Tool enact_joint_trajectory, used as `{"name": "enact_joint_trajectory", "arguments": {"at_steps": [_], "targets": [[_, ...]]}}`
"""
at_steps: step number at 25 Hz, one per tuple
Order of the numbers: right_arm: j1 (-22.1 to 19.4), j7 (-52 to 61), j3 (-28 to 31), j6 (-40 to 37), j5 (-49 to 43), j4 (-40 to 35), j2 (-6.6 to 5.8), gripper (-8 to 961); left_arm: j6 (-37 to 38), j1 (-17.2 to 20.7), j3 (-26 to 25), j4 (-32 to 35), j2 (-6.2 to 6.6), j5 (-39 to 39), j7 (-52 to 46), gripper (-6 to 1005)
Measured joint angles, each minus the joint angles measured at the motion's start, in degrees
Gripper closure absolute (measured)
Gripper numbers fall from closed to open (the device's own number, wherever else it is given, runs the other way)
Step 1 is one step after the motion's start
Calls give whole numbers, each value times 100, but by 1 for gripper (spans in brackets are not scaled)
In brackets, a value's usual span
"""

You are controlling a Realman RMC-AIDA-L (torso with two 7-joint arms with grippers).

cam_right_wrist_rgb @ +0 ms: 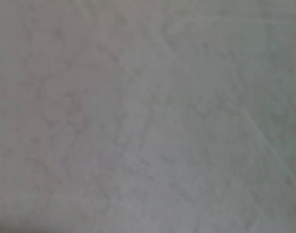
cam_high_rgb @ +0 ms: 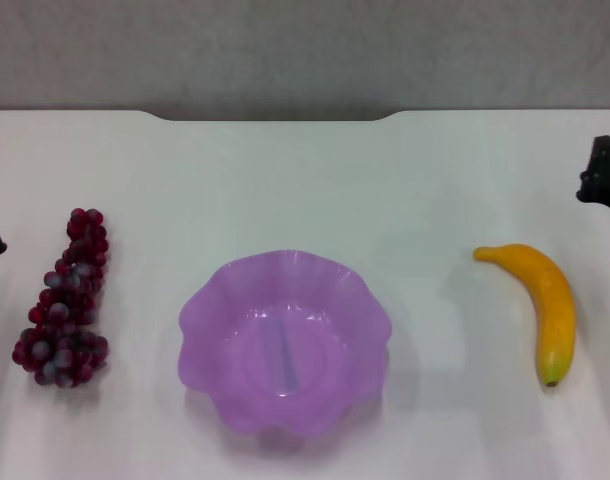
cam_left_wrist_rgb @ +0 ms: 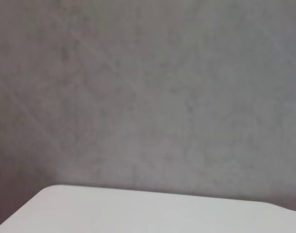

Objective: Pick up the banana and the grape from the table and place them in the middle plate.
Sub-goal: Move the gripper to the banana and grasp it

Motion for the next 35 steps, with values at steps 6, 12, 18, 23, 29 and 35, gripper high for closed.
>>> {"name": "enact_joint_trajectory", "arguments": {"at_steps": [6, 12, 18, 23, 29, 35], "targets": [[27, -3, -3, 0, -140, 13, 2, 933, -9, -44, 16, 0, -21, 26, 174, 962], [6, -6, 17, 1, -126, 19, 1, 912, -18, -26, -21, 2, -15, -19, 152, 952], [65, -7, 21, 191, -140, 19, -8, 890, -106, -32, -20, 2, -13, -25, 176, 942], [87, -20, 3, 168, -148, 17, -8, 873, -159, -42, -14, -12, -13, -44, 178, 934], [142, -93, 11, 163, -153, -22, -9, 852, -160, -17, -27, -2, -6, -44, 180, 883], [218, -115, 39, 161, -153, -26, -16, 779, -105, 25, -19, 0, 1, -43, 183, 645]]}}
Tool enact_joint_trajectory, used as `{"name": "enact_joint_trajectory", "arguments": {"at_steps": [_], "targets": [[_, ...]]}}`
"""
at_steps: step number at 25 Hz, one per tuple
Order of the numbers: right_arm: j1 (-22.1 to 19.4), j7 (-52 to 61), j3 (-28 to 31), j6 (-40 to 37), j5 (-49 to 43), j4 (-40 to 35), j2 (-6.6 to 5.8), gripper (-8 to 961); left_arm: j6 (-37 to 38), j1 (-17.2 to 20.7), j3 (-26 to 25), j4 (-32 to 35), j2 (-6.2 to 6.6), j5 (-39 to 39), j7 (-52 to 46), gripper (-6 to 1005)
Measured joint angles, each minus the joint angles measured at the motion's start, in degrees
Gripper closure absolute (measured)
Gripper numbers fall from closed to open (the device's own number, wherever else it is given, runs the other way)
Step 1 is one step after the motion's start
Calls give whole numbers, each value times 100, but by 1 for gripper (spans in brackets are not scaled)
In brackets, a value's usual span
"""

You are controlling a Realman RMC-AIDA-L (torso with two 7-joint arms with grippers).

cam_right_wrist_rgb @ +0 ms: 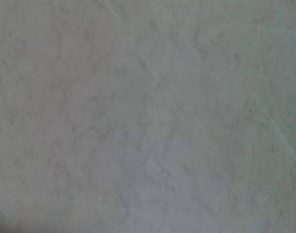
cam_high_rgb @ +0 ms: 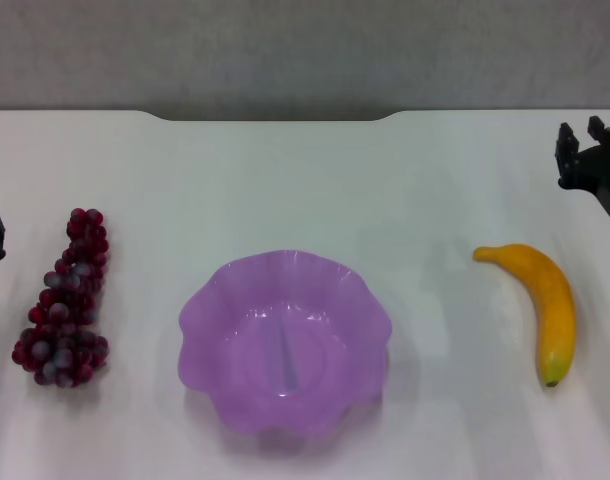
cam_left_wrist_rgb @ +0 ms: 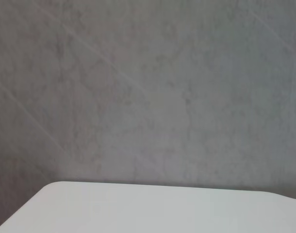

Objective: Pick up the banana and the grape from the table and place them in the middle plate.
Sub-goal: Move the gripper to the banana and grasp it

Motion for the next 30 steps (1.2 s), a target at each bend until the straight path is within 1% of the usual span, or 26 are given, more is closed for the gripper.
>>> {"name": "enact_joint_trajectory", "arguments": {"at_steps": [4, 8, 10, 14, 16, 19, 22, 23, 27, 30], "targets": [[17, -221, 11, 0, 24, -44, 12, 697, 18, 42, -2, -13, -2, 1, -2, 508], [19, -165, 88, 0, 69, -174, 11, 614, 18, 93, -22, 19, 8, 0, -42, 429], [-5, -139, 102, -27, 76, -235, 11, 402, 14, 117, -28, 20, 14, -29, -25, 389], [-40, -91, 117, -53, 123, -301, 24, 247, 0, 148, -31, 20, 19, -73, -1, 310], [-48, -4, 146, -1, 140, -330, 29, 170, -6, 166, -32, 27, 23, -73, 0, 317], [-62, 130, 164, 127, 143, -384, 31, 121, 58, 198, -20, 46, 27, -62, 0, 321], [-94, 146, 142, 157, 131, -422, 34, 72, 175, 217, 103, 46, 21, 93, 1, 321], [-125, 146, 138, 175, 130, -467, 36, 72, 242, 231, 157, 36, 15, 161, 1, 321], [-423, 129, 123, 308, 91, -836, 42, 72, 555, 370, 307, -87, -13, 321, -4, 321], [-693, 125, 62, 378, 69, -1061, 43, 73, 592, 418, 318, -100, -9, 319, -29, 321]]}}
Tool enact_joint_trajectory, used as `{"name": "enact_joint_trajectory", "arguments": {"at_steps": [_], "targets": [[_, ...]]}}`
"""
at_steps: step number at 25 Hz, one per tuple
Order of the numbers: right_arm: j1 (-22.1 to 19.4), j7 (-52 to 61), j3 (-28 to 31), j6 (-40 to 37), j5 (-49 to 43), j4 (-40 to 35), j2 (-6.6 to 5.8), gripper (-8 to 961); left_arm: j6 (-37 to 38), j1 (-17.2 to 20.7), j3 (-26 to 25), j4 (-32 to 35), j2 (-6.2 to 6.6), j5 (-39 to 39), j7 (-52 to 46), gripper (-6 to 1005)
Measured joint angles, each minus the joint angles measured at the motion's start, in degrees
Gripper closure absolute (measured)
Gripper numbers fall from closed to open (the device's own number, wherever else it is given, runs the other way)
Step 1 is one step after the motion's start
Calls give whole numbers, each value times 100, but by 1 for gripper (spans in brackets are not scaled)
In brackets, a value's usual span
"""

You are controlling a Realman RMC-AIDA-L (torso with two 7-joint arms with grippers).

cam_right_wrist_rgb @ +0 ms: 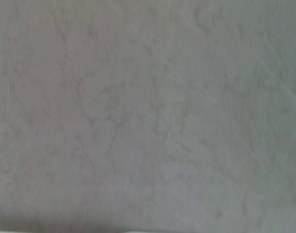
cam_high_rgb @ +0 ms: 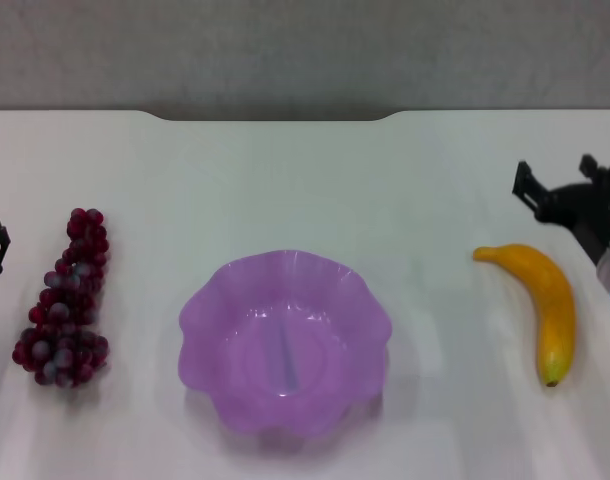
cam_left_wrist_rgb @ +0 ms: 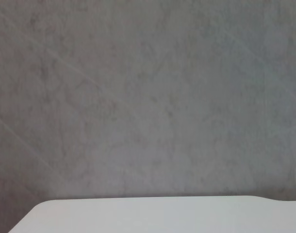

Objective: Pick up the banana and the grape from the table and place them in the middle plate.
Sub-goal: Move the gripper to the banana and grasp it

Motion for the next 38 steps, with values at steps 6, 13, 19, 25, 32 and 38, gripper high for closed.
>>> {"name": "enact_joint_trajectory", "arguments": {"at_steps": [6, 13, 19, 25, 32, 38], "targets": [[-748, 23, -24, 68, 40, -276, 8, 73, 3, 75, -39, -7, 10, -15, -19, 321], [-799, 27, -80, 552, 10, -279, -3, 74, 4, 75, -43, 7, 10, -20, 13, 321], [-690, 30, -198, 870, 7, -283, -2, 74, 4, 52, 1, -15, -1, -16, 26, 322], [-687, 37, -255, 1081, 14, -284, 9, 75, 3, 42, 8, -19, -6, -2, 29, 322], [-711, 44, -314, 1265, 56, -279, 9, 75, 3, 57, 9, -21, -8, -12, 27, 322], [-713, 45, -315, 1314, 61, -257, 23, 76, 3, 58, 9, -21, -8, -16, 19, 322]]}}
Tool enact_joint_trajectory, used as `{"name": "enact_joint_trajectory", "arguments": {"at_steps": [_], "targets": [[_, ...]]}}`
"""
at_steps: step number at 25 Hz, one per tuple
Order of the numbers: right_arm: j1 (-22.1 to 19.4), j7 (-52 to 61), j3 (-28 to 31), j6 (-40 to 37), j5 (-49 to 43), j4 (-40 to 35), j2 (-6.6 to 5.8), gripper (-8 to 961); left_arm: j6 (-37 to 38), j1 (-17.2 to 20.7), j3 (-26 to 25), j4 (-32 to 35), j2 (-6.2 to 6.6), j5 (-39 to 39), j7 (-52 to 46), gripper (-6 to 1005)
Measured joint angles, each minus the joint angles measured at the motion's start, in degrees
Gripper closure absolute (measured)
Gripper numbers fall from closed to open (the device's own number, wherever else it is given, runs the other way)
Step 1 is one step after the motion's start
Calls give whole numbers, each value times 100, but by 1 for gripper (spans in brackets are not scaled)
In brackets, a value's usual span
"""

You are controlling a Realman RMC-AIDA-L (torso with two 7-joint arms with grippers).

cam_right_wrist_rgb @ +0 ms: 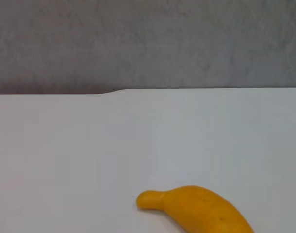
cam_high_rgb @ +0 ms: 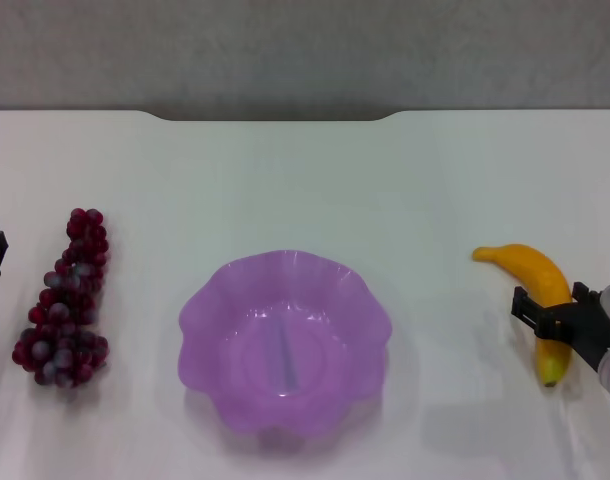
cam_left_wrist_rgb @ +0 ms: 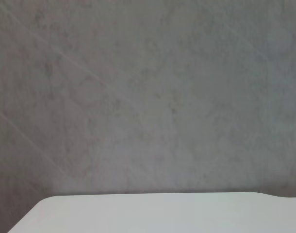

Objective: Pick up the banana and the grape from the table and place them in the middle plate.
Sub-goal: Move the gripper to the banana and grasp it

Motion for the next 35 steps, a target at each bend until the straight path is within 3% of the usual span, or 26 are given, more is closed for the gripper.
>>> {"name": "enact_joint_trajectory", "arguments": {"at_steps": [5, 13, 19, 35], "targets": [[-19, 0, 0, 14, 0, 15, 3, 76, 0, 0, 0, 0, -7, -4, 1, 322], [-52, 0, 0, 22, 0, 2, 3, 221, 9, 10, 0, 0, -9, -6, 5, 322], [-53, 0, 0, 28, 0, -1, 3, 257, 9, 18, 0, 0, -9, -7, 9, 322], [-54, 0, 0, 144, 0, -26, 3, 273, 9, 26, 0, 1, -9, -5, 10, 323]]}}
